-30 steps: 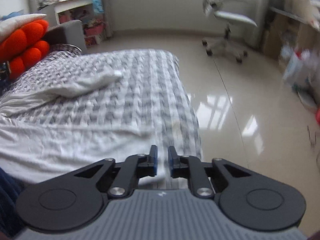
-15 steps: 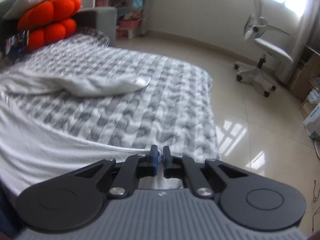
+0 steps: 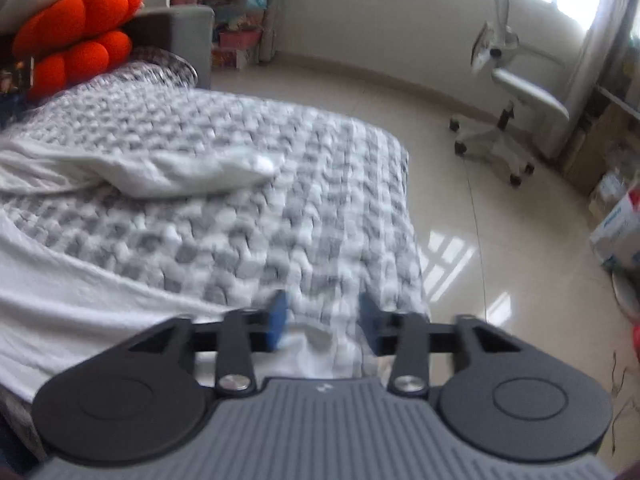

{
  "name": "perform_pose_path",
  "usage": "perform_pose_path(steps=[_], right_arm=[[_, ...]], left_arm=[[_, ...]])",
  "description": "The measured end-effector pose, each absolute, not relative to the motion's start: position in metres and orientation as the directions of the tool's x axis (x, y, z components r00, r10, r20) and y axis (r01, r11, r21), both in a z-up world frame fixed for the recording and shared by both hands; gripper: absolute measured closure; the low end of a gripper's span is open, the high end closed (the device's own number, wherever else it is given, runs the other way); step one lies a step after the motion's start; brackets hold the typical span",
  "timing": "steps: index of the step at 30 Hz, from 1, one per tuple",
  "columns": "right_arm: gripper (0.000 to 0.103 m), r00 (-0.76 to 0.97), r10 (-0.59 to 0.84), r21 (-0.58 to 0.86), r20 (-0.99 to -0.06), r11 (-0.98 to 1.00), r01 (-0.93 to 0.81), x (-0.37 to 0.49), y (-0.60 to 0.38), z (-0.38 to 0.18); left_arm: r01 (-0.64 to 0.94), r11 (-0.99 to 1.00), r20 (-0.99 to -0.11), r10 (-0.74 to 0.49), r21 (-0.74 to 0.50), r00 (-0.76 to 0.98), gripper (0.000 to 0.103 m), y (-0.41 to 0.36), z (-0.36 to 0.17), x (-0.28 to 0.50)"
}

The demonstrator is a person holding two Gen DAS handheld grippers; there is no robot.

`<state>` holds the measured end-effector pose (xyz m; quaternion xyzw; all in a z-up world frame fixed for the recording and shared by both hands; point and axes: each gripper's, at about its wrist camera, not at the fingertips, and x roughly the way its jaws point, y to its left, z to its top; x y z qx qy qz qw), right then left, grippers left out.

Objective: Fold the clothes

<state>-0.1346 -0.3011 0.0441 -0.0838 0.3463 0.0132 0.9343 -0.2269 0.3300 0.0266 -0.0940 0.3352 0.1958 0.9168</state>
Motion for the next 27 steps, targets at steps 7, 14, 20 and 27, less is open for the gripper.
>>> perform_pose_path(steps=[7,14,20,27], right_arm=[[0.047,0.787,0.048,-0.117,-0.616,0.982,-0.152,-0.089,-0.292,0.060],[0.047,0.749,0.150,-0.119,-0.645,0.949,-0.293,-0.040,-0.257,0.047],[0.047,0.703,0.214,-0.171,-0.678,0.884,-0.434,-0.018,-0.226,0.034],[0.103,0.706,0.164,-0.185,-0.689,0.902,-0.389,0.007,-0.219,0.032]], left_arm=[[-0.295,0.951,-0.590,0.185,-0.096,0.786,0.041,0.314,0.056,-0.182],[-0.246,0.966,-0.647,0.141,-0.074,0.750,0.037,0.296,0.037,-0.083],[-0.256,0.964,-0.700,0.138,-0.066,0.701,0.038,0.296,0.009,-0.039],[-0.235,0.971,-0.681,0.137,-0.053,0.719,0.083,0.294,0.002,-0.031]])
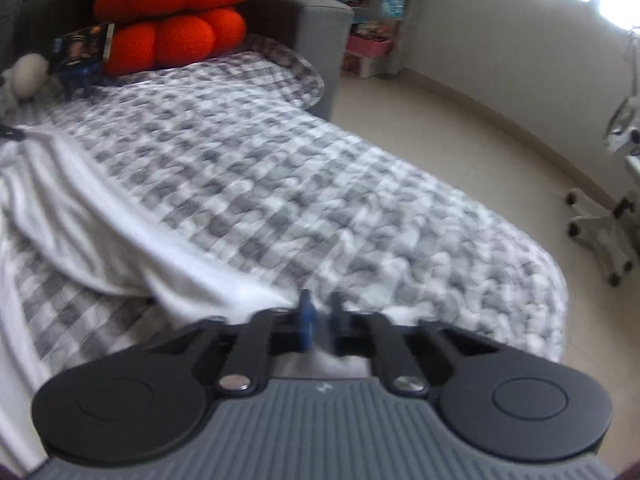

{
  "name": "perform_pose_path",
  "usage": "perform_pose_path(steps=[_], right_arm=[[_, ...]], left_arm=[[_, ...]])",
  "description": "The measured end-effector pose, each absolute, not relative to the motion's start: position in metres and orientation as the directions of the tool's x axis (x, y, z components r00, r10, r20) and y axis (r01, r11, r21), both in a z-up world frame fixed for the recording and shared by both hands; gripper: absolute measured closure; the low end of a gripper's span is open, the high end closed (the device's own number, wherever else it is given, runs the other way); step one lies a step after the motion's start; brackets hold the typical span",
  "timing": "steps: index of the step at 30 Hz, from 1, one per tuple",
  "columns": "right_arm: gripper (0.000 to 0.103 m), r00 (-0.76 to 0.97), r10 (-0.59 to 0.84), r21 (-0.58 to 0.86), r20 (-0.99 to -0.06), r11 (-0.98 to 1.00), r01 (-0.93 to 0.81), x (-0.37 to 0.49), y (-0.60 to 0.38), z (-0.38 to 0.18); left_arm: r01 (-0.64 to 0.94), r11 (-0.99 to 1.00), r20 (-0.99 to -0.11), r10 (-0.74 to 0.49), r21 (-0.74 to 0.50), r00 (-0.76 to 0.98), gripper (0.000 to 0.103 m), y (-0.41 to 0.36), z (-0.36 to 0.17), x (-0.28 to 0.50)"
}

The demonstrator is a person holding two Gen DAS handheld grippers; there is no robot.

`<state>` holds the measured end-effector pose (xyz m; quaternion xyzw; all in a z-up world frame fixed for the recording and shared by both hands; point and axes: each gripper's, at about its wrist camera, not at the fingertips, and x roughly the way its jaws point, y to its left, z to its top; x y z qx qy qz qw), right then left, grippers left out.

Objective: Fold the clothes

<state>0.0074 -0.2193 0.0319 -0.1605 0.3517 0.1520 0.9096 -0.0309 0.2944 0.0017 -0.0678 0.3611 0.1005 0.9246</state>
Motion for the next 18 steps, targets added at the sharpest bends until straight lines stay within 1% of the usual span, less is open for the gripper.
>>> perform_pose_path(steps=[1,3,6,8,10,11,12,13,15,18], right_arm=[[0.103,0.718,0.167,-0.173,-0.676,0.911,-0.374,0.009,-0.222,0.037],[0.103,0.738,0.156,-0.169,-0.657,0.923,-0.345,0.011,-0.227,0.046],[0.103,0.732,0.157,-0.172,-0.663,0.920,-0.353,0.013,-0.230,0.050],[0.101,0.706,0.164,-0.166,-0.689,0.912,-0.375,0.011,-0.233,0.048],[0.079,0.694,0.136,-0.177,-0.707,0.916,-0.359,0.011,-0.239,0.043],[0.072,0.693,0.125,-0.176,-0.710,0.921,-0.347,0.010,-0.244,0.042],[0.058,0.695,0.122,-0.163,-0.708,0.930,-0.330,0.009,-0.252,0.041],[0.057,0.698,0.127,-0.145,-0.705,0.937,-0.318,0.009,-0.260,0.041],[0.057,0.700,0.135,-0.125,-0.701,0.943,-0.307,0.009,-0.274,0.043],[0.057,0.700,0.134,-0.151,-0.701,0.932,-0.330,0.004,-0.285,0.045]], left_arm=[[-0.234,0.970,-0.672,0.132,-0.064,0.729,0.089,0.296,0.004,-0.032],[-0.243,0.966,-0.650,0.130,-0.086,0.749,0.092,0.299,0.010,-0.035],[-0.253,0.959,-0.628,0.118,-0.130,0.769,0.092,0.304,0.017,-0.036],[-0.254,0.959,-0.633,0.118,-0.128,0.765,0.092,0.305,0.014,-0.035],[-0.254,0.959,-0.641,0.117,-0.125,0.758,0.092,0.306,0.011,-0.033],[-0.253,0.959,-0.646,0.116,-0.124,0.755,0.092,0.306,0.009,-0.033],[-0.254,0.959,-0.643,0.116,-0.126,0.757,0.092,0.306,0.009,-0.033],[-0.256,0.958,-0.640,0.117,-0.128,0.760,0.092,0.306,0.009,-0.034],[-0.260,0.955,-0.628,0.117,-0.141,0.769,0.092,0.308,0.011,-0.035],[-0.269,0.952,-0.620,0.122,-0.149,0.775,0.092,0.309,0.013,-0.035]])
